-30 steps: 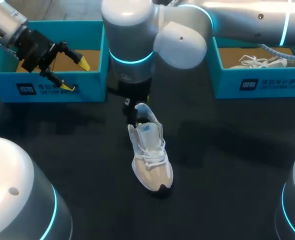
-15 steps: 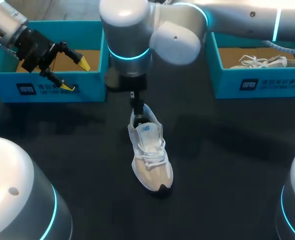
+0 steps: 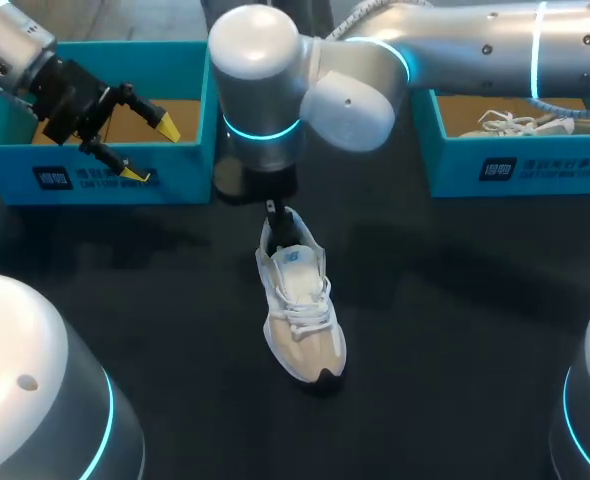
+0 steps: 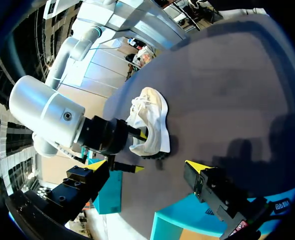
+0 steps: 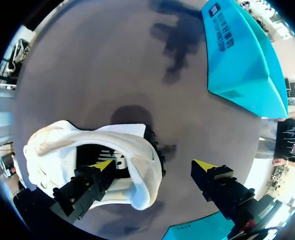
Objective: Take the shoe out of the shoebox, open the shoe tongue, remove and reinsert the insole, then place the shoe into the shoebox
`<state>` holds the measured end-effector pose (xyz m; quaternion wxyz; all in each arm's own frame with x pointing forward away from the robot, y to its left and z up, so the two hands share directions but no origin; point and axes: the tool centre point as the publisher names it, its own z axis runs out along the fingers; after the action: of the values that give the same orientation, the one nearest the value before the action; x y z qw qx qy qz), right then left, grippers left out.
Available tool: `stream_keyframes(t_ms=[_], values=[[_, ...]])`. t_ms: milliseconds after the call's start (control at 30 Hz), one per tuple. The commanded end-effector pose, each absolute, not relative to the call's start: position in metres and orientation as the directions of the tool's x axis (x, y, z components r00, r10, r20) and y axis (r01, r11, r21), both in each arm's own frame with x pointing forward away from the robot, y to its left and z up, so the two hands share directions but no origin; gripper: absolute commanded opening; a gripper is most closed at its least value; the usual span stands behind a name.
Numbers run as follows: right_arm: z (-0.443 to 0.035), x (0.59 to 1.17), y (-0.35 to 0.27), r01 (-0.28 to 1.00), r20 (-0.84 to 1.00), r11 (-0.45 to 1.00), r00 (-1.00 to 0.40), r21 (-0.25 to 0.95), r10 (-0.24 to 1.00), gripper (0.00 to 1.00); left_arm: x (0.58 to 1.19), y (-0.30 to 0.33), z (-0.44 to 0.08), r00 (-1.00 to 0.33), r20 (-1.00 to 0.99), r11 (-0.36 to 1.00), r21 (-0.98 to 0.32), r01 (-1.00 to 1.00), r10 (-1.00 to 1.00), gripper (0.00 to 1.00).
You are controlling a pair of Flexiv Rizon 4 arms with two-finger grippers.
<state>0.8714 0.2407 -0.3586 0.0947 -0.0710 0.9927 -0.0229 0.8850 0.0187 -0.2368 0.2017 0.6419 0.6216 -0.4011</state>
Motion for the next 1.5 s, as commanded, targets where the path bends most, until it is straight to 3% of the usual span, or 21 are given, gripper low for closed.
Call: stream_keyframes(t_ms=[33, 133, 500, 833, 1500], values=[[-0.369, 0.877, 0.241, -0.135, -0.17, 0.989, -0.975, -0.063, -0.144, 0.95, 0.885, 0.019, -0.236, -0.093, -0.764, -0.146, -0.239, 0.96, 0.638, 1.0], [-0.371, 0.877, 0.237, -0.123, -0.168, 0.99, -0.977, -0.071, -0.133, 0.51, 0.885, 0.019, -0.236, -0.093, -0.764, -0.146, -0.239, 0.96, 0.638, 1.0], [-0.379, 0.874, 0.236, -0.094, -0.156, 0.993, -0.982, -0.073, -0.105, 0.0, 0.885, 0.019, -0.236, -0.093, -0.764, -0.146, -0.239, 0.96, 0.638, 1.0], [-0.353, 0.869, 0.232, -0.06, -0.147, 0.993, -0.986, -0.104, -0.075, 0.0, 0.885, 0.019, -0.236, -0.093, -0.764, -0.146, -0.239, 0.96, 0.638, 1.0], [-0.184, 0.861, 0.223, -0.089, -0.25, 0.996, -0.964, -0.025, -0.093, 0.0, 0.885, 0.019, -0.236, -0.093, -0.764, -0.146, -0.239, 0.96, 0.638, 1.0]])
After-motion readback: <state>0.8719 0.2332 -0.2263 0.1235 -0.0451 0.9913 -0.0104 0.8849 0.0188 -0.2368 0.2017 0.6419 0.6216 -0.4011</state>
